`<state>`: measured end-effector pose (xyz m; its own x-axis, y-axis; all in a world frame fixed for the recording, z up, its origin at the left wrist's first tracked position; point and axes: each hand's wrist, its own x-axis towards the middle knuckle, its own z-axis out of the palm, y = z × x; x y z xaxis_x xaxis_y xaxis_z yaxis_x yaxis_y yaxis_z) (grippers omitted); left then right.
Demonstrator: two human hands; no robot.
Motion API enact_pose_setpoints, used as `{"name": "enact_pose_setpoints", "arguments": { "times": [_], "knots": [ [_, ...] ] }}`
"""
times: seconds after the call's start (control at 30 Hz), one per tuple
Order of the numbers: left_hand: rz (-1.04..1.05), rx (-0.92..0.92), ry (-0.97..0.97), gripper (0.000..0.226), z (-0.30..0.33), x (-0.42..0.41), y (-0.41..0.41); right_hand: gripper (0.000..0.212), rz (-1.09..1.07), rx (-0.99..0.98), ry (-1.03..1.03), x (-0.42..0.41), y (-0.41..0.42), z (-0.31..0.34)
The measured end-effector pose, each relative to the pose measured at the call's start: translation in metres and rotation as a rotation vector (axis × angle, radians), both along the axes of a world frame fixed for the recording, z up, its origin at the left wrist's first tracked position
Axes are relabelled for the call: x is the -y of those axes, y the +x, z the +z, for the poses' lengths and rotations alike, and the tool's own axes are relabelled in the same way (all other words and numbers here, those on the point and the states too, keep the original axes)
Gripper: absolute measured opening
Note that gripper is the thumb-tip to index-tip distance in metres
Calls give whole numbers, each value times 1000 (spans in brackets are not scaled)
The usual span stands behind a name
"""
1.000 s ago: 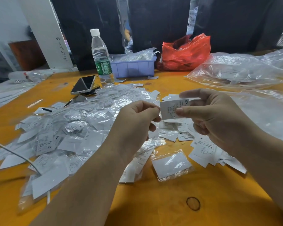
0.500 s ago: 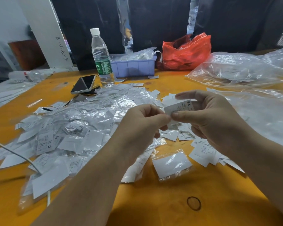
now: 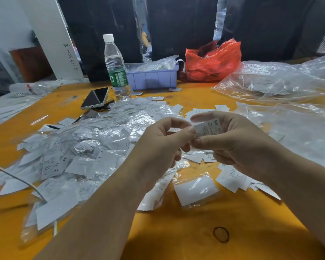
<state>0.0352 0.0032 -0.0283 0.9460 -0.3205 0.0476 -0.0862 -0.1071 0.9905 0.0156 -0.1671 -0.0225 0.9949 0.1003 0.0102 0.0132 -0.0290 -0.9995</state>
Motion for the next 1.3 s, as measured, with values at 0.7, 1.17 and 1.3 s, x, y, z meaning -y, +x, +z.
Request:
{"name": "enact_pose_setpoints", "arguments": {
  "times": [0.7,1.17,1.3],
  "knots": [
    [271,510,771,12,-4,-14,5,45,-121,112,-1169,18,13,-17],
    [128,338,602,14,-8,-7,4,30,-197,440,-958,12,11,-18],
    [99,318,558,16,-11,-3,5,25,-212,588,-813,8,8,-15]
  ]
}}
